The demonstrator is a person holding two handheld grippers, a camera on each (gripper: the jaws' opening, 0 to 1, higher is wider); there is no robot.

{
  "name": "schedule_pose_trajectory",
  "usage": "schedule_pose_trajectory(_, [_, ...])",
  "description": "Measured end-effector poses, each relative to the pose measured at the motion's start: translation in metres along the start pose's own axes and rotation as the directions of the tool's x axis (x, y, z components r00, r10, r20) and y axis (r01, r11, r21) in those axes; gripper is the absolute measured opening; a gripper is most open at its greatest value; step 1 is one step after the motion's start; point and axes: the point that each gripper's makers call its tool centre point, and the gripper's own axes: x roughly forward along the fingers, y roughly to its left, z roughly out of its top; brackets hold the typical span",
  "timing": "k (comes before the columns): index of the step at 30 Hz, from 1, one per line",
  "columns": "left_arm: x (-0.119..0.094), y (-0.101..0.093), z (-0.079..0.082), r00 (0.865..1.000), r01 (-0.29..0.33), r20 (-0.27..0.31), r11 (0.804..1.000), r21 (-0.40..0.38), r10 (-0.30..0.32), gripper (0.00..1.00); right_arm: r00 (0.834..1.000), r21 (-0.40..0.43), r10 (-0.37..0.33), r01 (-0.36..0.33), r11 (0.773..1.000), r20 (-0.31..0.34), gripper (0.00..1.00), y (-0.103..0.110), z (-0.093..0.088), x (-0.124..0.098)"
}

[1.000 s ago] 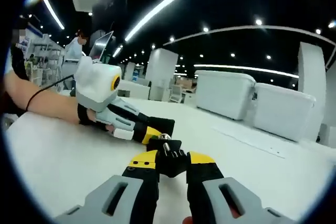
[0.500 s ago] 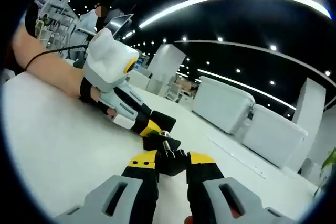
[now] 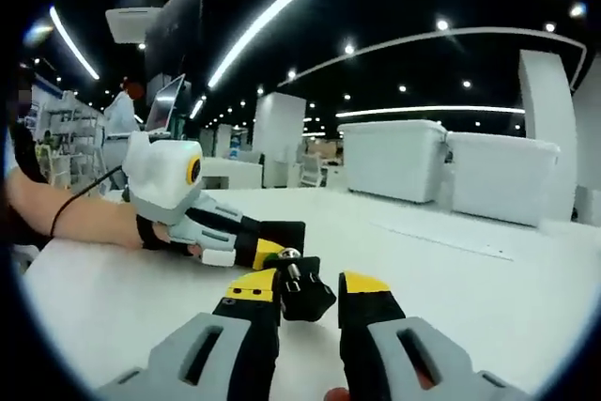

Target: Clamp the fixed fixture on the desktop, loosen the retaining clip, secure it to the edge of the desk, and tighten the retaining clip.

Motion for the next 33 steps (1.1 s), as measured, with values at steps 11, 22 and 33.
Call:
schedule_pose_trajectory(11, [0.001,0.000,0.001,1.000,-0.005,0.001,1.000,0.001,0.005,0.08,1.000,-0.280,0.004,0.002,0.960,0.020,0.17,0.003,0.002,0.005])
schedule_pose_trajectory(22, [0.001,0.001,0.000,1.000,-0.004,0.000,1.000,0.000,0.004,0.08,1.000,-0.263,-0.013,0.019,0.965,0.026,0.17,0.003,0.007,0.004])
schedule_pose_trajectory(33, [-0.001,-0.001,0.000,1.000,-0.003,0.002,1.000,0.003,0.003,0.08,1.000,-0.024,-0.006,0.006,1.000,-0.004,0.18,0.008,-0.001,0.001])
